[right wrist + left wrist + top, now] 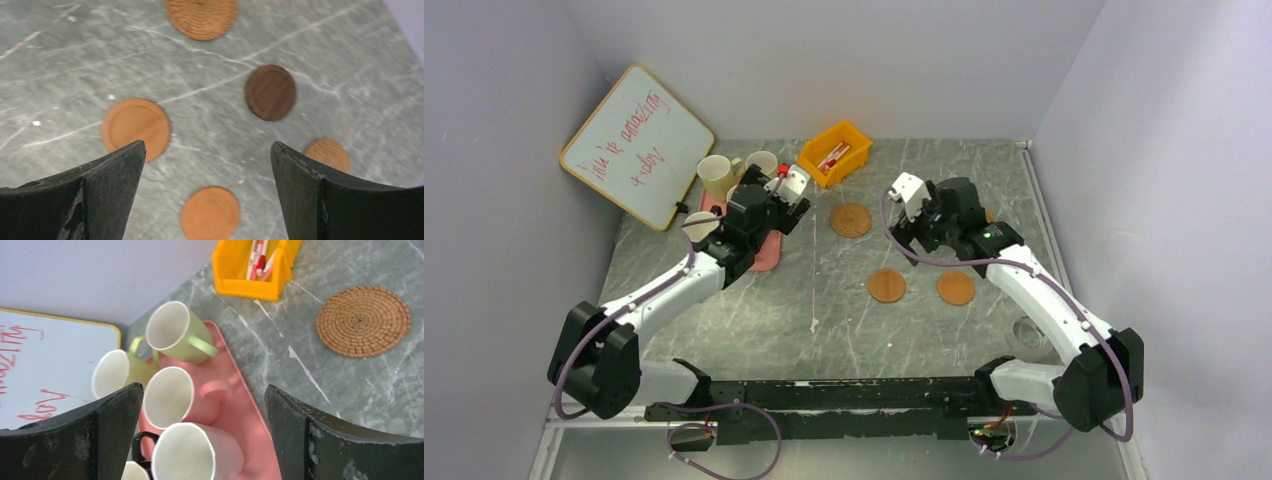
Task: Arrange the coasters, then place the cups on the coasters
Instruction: Move the coaster to the center of the board.
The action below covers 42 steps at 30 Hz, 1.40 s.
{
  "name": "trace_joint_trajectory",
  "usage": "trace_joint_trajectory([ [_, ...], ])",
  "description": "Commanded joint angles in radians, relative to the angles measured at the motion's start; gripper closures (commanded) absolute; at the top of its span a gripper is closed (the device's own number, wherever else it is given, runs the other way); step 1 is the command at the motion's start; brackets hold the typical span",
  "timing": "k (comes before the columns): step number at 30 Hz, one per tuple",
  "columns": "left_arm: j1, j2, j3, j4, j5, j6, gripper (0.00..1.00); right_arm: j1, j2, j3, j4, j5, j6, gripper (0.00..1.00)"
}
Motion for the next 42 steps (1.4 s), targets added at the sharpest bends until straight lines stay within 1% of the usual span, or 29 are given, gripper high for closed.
trace_joint_trajectory([
  [1,0.024,-0.07,0.067,-0.063,-0.05,0.067,0.04,0.087,0.021,0.046,0.032,-0.041,0.054,0.0],
  [5,0.093,-0.103,0.078,-0.129,-0.073,0.055,0.04,0.128,0.038,0.052,0.07,-0.058,0.053,0.0],
  [9,0.169,-0.099,0.045,-0.15,-0.04,0.027,0.04,0.176,-0.018,-0.046,0.195,-0.023,0.025,0.0],
  [13,0.217,-0.076,0.008,-0.185,-0.007,-0.059,0.04,0.198,-0.067,-0.116,0.267,-0.003,0.008,0.0],
  [16,0.221,-0.087,-0.002,-0.207,0.017,-0.098,0.04,0.201,-0.068,-0.133,0.283,0.007,0.017,0.0],
  [19,0.223,-0.117,-0.024,-0.2,-0.023,-0.104,0.04,0.198,-0.065,-0.148,0.296,0.019,0.012,0.0],
  [22,0.223,-0.128,-0.041,-0.189,-0.017,-0.105,0.04,0.2,-0.064,-0.167,0.316,0.032,0.006,0.0],
  [33,0.223,-0.103,-0.034,-0.207,0.023,-0.109,0.04,0.201,-0.06,-0.187,0.328,0.066,-0.036,0.0],
  [35,0.223,-0.098,-0.031,-0.234,0.034,-0.108,0.04,0.2,-0.062,-0.195,0.334,0.064,-0.044,0.0],
  [42,0.223,-0.051,-0.023,-0.244,0.056,-0.108,0.04,0.201,-0.013,-0.196,0.331,0.069,-0.051,0.0],
])
